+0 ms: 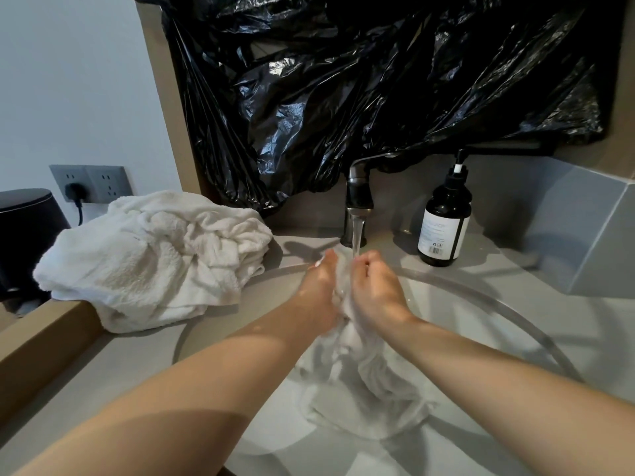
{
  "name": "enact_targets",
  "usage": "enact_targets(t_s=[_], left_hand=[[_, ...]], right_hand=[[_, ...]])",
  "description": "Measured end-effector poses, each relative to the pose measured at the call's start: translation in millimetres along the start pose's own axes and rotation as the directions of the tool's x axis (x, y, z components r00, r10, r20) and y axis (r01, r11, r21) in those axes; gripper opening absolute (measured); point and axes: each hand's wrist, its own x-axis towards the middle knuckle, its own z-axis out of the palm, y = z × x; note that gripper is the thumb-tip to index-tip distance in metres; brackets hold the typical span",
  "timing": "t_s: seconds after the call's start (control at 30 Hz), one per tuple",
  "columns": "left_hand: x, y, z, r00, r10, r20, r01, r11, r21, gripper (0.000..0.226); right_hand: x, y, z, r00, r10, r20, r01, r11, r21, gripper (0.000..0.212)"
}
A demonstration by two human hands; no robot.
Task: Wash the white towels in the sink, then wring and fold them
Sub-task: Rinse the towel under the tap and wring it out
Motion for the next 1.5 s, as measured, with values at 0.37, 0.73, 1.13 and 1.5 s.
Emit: enact_targets(t_s=[0.37, 0.73, 1.13, 1.5], left_hand=[[-2.2, 8.3, -35.3, 0.996, 0.085, 0.011, -0.017, 0.071, 0.997, 0.025], [-21.6, -21.3, -29.3, 0.951, -0.225, 0.213, -0.265, -0.236, 0.935, 0.077], [-0.6, -9.5, -36.5, 0.86, -0.034, 0.509, -0.507, 0.052, 0.861, 0.106], [5.4, 9.8, -41.8, 0.87, 0.056, 0.491, -0.463, 0.436, 0.771, 0.028]], right_hand=[[31.0, 47.0, -27.0, 0.895, 0.151, 0.42, -0.022, 0.954, -0.298, 0.037], [11.9, 70.0, -47.7, 0.567, 0.498, 0.656, 0.351, 0.574, -0.74, 0.073], [37.7, 47.2, -69.4, 0.736, 0.125, 0.665, -0.369, 0.898, 0.239, 0.019], [36.8, 21.1, -77.8, 0.728, 0.21, 0.653, -0.313, 0.949, 0.044, 0.055]])
